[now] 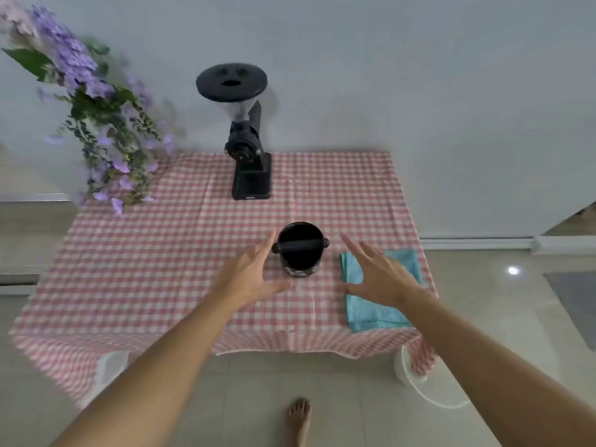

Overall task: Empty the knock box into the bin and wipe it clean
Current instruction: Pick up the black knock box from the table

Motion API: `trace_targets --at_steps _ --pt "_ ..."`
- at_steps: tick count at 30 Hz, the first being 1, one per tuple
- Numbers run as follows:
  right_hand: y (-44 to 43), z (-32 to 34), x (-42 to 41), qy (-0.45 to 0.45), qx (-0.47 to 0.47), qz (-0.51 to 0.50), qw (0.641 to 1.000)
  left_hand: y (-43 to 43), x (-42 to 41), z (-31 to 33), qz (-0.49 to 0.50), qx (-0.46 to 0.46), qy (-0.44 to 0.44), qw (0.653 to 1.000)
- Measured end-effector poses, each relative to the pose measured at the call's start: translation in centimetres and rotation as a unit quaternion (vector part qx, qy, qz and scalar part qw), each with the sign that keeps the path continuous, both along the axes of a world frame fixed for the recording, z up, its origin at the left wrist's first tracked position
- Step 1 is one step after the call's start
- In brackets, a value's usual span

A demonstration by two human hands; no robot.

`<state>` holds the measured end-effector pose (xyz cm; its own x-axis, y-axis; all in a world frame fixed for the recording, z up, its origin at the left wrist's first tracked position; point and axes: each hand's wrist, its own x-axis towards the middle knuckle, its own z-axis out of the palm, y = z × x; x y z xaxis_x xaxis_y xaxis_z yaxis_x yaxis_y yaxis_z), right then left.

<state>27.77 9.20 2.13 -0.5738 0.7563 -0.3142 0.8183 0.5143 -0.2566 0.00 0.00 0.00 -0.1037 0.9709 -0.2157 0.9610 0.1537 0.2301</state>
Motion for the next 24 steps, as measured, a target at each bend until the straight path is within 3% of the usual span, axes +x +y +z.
trace_targets --at_steps 5,12,24 --pt "1.6 -6.8 -2.7 0.040 0.009 0.001 0.999 2.8 -1.2 -5.1 -0.032 0.041 -0.010 0.999" --pt "3.3 -11.2 -5.6 0.126 0.111 0.008 0.986 5.4 -0.7 -8.7 -0.064 0.130 -0.074 0.987" --pt "4.4 -9.9 -4.4 0.219 0.139 -0.030 0.965 8.1 1.1 -6.9 -0.072 0.132 -0.173 0.973"
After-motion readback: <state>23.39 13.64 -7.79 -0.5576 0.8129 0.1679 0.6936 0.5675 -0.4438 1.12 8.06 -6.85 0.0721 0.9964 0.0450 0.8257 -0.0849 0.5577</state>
